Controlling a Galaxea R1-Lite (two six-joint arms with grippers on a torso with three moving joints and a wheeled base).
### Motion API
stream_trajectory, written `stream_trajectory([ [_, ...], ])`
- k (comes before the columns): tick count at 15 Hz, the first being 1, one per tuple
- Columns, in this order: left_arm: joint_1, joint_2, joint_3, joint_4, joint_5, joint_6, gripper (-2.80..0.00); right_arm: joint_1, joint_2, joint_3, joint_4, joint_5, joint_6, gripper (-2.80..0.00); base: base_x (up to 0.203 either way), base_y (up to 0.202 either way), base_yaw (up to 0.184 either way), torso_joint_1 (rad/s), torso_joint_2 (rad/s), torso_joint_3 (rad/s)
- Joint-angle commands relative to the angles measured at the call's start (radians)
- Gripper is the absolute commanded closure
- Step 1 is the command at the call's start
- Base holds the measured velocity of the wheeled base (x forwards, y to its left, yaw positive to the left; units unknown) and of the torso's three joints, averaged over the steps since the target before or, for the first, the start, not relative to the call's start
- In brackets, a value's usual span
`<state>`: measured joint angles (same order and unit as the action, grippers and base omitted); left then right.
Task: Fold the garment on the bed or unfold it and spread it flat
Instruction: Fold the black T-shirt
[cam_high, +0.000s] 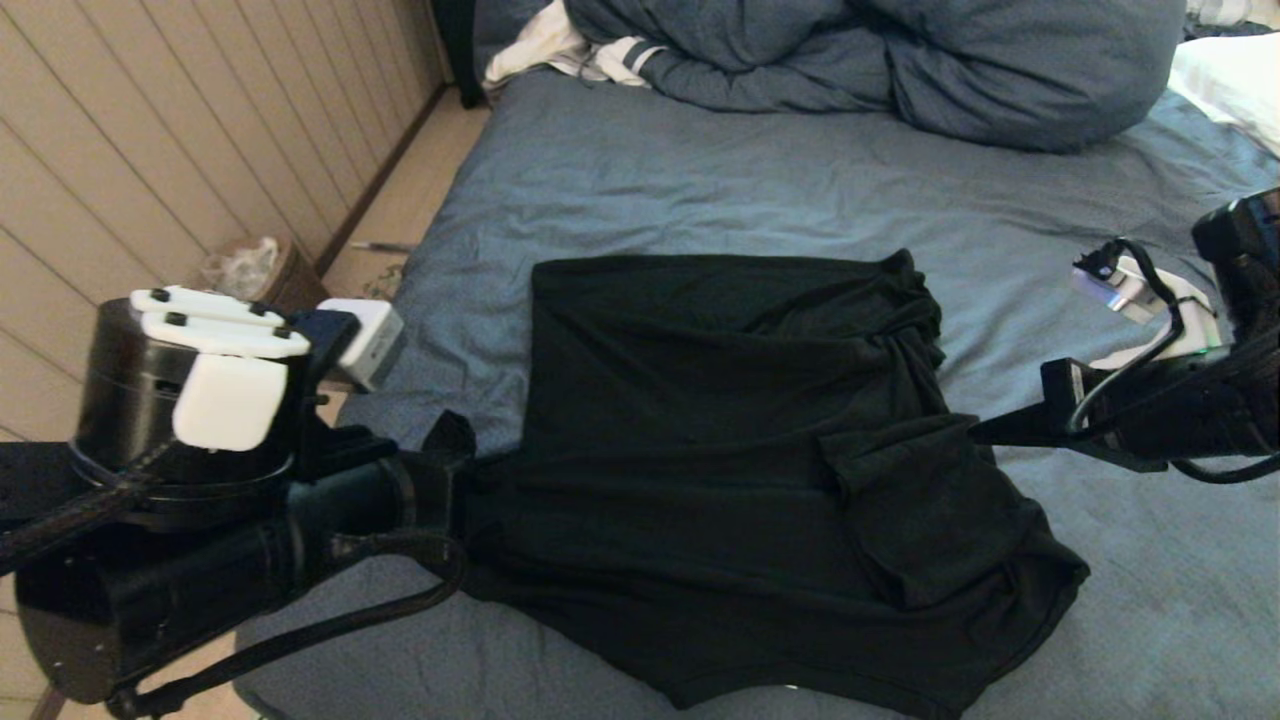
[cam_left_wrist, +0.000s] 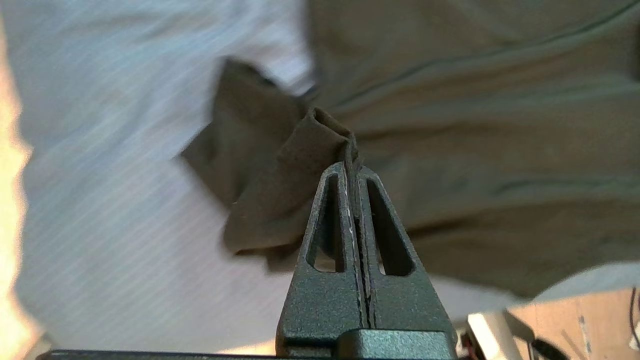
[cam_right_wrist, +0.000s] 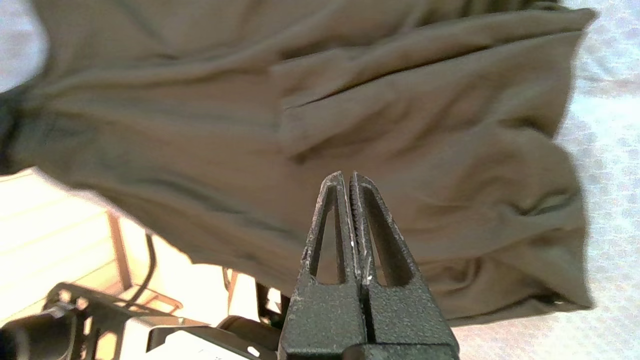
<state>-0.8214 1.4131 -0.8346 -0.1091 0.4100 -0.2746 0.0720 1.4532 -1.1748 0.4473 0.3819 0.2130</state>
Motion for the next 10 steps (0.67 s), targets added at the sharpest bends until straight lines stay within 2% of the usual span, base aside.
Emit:
stream_trajectory([
  [1,-0.066,0.118,-0.076,-0.023,0.034,-0.004,0.0,-0.009,-0.068,0.064,-0.039,0.027,0.0,0.0,0.0,0.0,0.0,0.0,0.0,0.0],
  [5,-0.175,0.198,-0.189,-0.032,0.137,-0.011,0.0,-0.042,-0.125,0.138,-0.071,0.053,-0.037,0.0,0.0,0.0,0.0,0.0,0.0,0.0],
  [8,-0.248,0.272,-0.203,-0.054,0.176,-0.031,0.0,-0.089,-0.137,0.174,-0.11,0.144,-0.059,0.0,0.0,0.0,0.0,0.0,0.0,0.0],
  [10,-0.283,0.293,-0.201,-0.066,0.196,-0.045,0.0,-0.104,-0.137,0.185,-0.113,0.158,-0.067,0.0,0.0,0.0,0.0,0.0,0.0,0.0],
])
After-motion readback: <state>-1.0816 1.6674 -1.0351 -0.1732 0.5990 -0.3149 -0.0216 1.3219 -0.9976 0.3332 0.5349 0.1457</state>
